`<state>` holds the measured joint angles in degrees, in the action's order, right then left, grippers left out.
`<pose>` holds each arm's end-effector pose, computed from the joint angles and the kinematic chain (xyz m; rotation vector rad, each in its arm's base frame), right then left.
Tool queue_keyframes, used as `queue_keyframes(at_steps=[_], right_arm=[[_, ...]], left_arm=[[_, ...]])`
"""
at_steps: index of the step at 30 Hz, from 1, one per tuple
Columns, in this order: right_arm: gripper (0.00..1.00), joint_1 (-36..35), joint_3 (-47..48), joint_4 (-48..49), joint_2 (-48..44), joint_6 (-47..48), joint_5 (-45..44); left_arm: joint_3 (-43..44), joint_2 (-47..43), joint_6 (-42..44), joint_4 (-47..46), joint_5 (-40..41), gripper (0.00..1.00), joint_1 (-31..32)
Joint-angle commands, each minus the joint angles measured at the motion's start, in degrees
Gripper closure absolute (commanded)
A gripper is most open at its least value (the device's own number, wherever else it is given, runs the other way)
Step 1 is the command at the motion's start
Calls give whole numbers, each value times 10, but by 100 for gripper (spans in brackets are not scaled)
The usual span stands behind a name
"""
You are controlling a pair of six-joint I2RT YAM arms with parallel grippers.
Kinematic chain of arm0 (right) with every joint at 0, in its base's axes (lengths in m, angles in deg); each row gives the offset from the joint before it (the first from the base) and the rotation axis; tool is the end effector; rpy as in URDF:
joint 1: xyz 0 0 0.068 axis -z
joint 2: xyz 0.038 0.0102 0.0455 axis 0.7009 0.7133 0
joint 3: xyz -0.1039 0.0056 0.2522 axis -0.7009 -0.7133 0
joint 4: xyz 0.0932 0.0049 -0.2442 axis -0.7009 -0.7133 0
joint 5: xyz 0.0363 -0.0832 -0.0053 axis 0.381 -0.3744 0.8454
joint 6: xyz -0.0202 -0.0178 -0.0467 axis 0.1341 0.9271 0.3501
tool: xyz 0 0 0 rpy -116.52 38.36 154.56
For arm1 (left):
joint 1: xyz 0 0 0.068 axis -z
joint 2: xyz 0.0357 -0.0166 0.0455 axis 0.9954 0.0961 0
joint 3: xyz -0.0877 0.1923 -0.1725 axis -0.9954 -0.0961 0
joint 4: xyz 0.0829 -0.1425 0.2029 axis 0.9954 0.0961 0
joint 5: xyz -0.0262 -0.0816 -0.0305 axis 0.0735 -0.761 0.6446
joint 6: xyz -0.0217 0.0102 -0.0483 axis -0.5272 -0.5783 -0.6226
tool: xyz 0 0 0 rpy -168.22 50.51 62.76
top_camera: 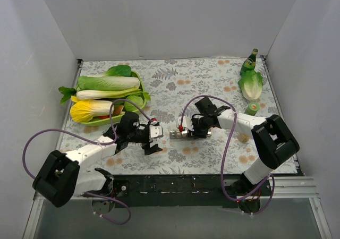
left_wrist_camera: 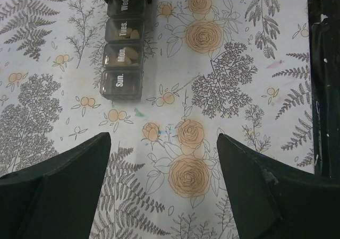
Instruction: Sort the pills into containers
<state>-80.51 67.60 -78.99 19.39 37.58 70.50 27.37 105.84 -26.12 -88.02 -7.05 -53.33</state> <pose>0.2372 0.1885 0.1661 -2.0082 1.6326 0.3468 0.1706 -0.1312 0.1817 0.9797 2.0793 -1.1369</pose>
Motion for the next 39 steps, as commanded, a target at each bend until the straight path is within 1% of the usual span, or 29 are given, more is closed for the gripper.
queue_keyframes(at_steps=[1,8,13,16,17,19,22,27,28,30,31,34,35,37,38,39], right_arm=[[62,1,-18,-9,-13,9,17],[62,1,-21,9,-13,-2,25],[62,1,-26,18,-14,-5,26],[62,1,-26,20,-13,-8,28],[62,1,-26,21,-13,-9,29],[62,1,-27,21,-12,-11,31],[62,1,-29,22,-12,-11,30],[62,1,-31,24,-13,-12,32],[62,1,-32,24,-14,-12,32],[63,1,-32,25,-11,-13,32],[63,1,-31,25,-11,-13,32],[63,1,-31,24,-9,-13,32],[63,1,-31,23,-8,-14,32],[63,1,-31,23,-7,-13,30],[63,1,-31,22,-7,-13,30],[63,1,-32,23,-5,-13,28]], left_arm=[[19,64,31,-99,20,18,19],[42,152,17,-166,53,17,41],[50,192,16,-201,77,18,55],[59,218,16,-205,94,21,65],[61,222,-1,-205,105,23,72],[67,237,-4,-209,118,26,78],[66,248,-14,-233,144,30,86],[60,257,-34,-258,159,37,94],[61,258,-34,-260,164,41,99],[64,263,-41,-262,169,45,102],[65,265,-43,-261,170,49,103],[62,264,-49,-263,169,58,106],[62,263,-50,-263,167,63,106],[62,257,-56,-258,164,69,106],[62,255,-56,-255,158,76,106],[64,251,-56,-248,154,78,106]])
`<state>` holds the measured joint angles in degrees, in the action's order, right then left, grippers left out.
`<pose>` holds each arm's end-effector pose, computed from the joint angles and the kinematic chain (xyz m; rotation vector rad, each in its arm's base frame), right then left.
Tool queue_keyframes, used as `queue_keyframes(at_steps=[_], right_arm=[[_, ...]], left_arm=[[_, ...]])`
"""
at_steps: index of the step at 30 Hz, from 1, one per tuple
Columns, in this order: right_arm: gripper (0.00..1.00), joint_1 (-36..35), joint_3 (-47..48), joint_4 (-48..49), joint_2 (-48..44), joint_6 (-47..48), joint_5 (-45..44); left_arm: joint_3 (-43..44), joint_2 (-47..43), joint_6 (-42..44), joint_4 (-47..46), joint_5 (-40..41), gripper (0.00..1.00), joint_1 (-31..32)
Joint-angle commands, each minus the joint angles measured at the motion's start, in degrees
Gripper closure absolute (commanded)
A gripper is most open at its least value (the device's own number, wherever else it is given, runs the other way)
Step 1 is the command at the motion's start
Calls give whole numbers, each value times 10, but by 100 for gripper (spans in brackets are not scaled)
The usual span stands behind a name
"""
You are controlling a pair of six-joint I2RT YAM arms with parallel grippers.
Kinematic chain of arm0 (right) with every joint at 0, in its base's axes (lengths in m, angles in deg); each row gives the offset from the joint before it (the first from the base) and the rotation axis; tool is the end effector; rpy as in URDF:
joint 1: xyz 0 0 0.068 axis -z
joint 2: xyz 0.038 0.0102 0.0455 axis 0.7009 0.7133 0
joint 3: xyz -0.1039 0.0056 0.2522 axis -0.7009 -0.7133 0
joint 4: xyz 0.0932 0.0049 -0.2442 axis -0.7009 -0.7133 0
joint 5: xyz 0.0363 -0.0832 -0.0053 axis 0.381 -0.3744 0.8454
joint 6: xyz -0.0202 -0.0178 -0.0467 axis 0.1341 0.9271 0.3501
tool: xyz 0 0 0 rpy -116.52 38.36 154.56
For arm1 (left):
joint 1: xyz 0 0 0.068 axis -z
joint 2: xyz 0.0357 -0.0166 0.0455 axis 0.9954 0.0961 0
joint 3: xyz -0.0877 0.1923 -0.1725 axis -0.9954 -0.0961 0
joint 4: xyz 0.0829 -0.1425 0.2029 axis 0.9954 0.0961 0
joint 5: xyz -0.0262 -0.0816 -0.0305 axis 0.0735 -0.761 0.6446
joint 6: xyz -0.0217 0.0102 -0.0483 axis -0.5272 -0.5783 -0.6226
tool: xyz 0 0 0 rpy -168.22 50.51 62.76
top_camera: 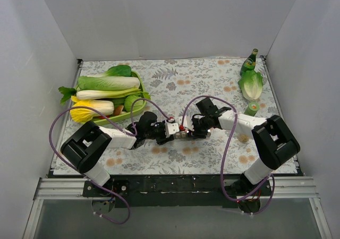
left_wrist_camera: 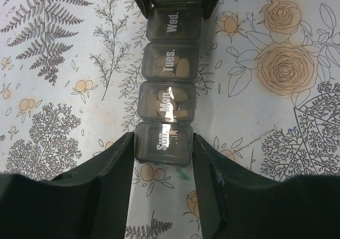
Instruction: Sort the pills into containers
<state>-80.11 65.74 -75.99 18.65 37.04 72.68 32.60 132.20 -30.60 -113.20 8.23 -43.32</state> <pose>0.2354 0.1862 0.1639 -1.9755 1.6055 0.3816 0.2052 -0.2010 0.1333 0.9624 2.0846 -0.9653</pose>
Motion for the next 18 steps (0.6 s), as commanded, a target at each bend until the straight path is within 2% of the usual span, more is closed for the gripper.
queue_keyframes(at_steps=[1,9,18], right_arm=[[63,-3,-13,-8,2,-6,5],[64,-3,-20,-2,7,-4,-1],[65,-5,-37,14,6,-3,-5]], left_arm=[[13,-16,-13,15,-3,80,6],[27,-35,-31,76,-52,94,6],[27,-43,-49,95,-94,94,1]])
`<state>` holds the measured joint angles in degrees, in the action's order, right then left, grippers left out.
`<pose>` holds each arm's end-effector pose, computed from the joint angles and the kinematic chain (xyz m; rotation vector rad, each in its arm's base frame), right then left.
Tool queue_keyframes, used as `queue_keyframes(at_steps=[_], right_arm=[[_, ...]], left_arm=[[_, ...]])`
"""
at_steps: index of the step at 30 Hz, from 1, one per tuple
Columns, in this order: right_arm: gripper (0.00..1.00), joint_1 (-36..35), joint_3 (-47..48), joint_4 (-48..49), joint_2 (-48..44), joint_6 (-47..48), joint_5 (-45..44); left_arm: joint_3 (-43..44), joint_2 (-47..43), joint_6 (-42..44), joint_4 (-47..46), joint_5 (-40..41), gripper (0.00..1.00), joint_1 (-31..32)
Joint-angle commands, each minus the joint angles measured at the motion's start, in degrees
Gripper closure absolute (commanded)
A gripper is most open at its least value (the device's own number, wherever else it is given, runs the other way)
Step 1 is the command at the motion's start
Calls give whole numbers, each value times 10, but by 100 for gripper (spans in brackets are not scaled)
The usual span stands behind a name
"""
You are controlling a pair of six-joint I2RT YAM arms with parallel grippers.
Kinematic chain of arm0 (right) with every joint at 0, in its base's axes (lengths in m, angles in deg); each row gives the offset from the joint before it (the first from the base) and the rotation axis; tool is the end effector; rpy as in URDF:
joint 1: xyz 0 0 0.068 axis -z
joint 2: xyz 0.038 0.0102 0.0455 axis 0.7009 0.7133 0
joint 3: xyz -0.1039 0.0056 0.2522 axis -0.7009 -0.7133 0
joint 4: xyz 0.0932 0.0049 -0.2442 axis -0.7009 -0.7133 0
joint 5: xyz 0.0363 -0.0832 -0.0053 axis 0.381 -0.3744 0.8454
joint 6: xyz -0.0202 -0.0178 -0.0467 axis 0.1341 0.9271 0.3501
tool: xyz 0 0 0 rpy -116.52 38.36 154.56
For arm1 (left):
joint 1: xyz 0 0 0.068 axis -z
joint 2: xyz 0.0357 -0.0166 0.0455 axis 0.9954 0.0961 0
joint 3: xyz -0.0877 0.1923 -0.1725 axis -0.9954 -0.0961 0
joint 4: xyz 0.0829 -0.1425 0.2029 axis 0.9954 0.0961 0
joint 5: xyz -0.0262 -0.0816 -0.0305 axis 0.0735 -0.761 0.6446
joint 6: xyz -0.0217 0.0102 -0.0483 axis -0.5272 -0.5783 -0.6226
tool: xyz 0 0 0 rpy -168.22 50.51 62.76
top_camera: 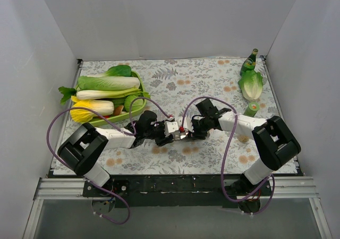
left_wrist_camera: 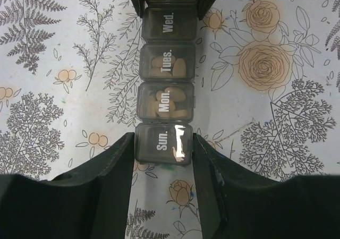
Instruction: Sort the pills into containers
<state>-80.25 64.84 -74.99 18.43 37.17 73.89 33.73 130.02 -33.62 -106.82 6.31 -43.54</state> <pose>0.2329 0.1861 0.1619 -1.9752 1.5862 0.4055 0.2024 -0.1985 0.1397 0.9299 2.1716 -1.0193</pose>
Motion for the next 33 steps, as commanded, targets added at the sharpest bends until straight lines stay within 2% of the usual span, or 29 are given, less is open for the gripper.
queue_keyframes(at_steps=[1,19,33], right_arm=[[65,-4,-33,7,7,-4,-20],[66,-13,-47,30,4,-3,-39],[66,-18,-55,44,6,-7,-49]], left_arm=[[17,-20,-21,33,-83,94,3],[42,-8,-25,98,-152,96,-12],[72,16,-52,149,-184,94,-23]])
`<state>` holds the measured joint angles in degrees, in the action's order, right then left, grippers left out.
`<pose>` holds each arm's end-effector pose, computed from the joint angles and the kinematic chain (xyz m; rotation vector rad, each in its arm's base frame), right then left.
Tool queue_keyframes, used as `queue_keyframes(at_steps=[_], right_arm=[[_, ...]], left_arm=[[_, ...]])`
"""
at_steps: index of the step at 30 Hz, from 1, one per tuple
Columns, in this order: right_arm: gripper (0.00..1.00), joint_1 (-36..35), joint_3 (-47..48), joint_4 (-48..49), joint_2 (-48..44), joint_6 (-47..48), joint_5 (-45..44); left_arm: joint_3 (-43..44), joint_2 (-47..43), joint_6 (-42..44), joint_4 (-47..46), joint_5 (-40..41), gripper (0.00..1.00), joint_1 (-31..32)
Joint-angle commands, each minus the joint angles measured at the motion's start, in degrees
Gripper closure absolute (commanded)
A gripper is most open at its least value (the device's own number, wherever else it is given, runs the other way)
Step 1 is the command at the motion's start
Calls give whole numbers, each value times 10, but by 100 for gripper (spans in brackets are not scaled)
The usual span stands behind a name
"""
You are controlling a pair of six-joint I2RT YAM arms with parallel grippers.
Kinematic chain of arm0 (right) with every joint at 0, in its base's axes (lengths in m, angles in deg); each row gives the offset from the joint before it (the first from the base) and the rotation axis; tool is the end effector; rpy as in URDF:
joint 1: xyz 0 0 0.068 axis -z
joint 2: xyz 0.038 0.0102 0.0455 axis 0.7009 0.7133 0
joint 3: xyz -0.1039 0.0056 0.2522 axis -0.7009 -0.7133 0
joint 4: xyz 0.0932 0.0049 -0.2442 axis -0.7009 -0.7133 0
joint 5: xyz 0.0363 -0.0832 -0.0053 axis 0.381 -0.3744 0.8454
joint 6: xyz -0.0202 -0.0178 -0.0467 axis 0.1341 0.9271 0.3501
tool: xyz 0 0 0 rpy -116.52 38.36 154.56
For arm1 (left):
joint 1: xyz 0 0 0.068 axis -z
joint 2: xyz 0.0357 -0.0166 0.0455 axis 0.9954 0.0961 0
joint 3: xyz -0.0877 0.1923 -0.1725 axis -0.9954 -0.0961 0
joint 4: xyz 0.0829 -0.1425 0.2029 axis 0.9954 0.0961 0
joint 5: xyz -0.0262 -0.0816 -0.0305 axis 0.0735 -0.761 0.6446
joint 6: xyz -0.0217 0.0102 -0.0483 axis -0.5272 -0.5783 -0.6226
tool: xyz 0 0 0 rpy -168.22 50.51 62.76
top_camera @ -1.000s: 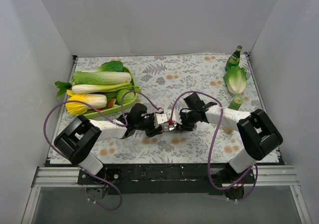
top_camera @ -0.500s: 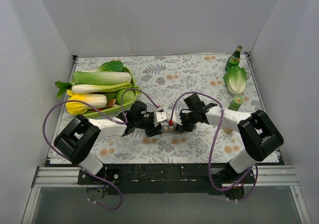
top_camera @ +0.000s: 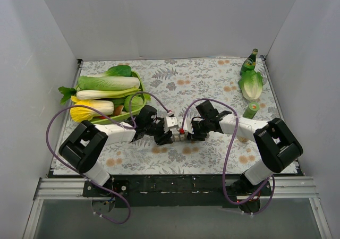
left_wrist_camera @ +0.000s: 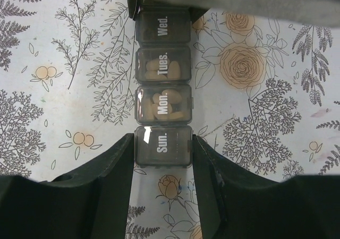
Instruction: Sort the pills into containers
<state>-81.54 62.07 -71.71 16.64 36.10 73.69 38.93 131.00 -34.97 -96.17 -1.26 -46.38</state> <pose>0.2234 0.1872 0.1603 -1.9606 1.5548 0.4010 0.2150 -0.1956 0.1469 0.9153 2.2942 -1.1477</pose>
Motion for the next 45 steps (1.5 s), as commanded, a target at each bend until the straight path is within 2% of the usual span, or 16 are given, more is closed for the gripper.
queue_keyframes(at_steps=[1,11,12,13,16,17,19,20,26,31,33,39,43,45], right_arm=[[66,-6,-28,11,24,3,-48],[67,-7,-30,14,23,2,-50],[67,-7,-30,13,23,1,-50],[67,-7,-30,13,22,1,-50],[67,-7,-30,13,22,1,-49],[66,-7,-29,12,22,1,-49],[66,-8,-28,9,21,1,-46],[66,-8,-28,10,22,1,-45],[66,-9,-27,4,22,2,-44],[66,-10,-26,1,25,3,-42],[66,-10,-26,0,26,2,-42],[66,-11,-21,-3,29,1,-40],[66,-11,-20,-4,30,0,-38],[65,-11,-21,-3,31,0,-39]], left_arm=[[24,8,-44,44,-113,94,3],[40,20,-66,62,-127,89,-9],[40,21,-71,62,-130,86,-13],[43,22,-81,62,-132,77,-15],[59,32,-119,77,-135,67,-30],[62,33,-130,76,-133,59,-34],[67,32,-147,73,-131,56,-41],[67,30,-152,72,-128,50,-43],[65,15,-200,48,-106,44,-56],[32,-24,-253,-28,-56,38,-65],[6,-58,-268,-69,-39,32,-67],[-80,-169,-211,-135,-23,24,-67],[-136,-216,-90,-140,-31,24,-56],[-147,-224,-65,-132,-10,24,-45]])
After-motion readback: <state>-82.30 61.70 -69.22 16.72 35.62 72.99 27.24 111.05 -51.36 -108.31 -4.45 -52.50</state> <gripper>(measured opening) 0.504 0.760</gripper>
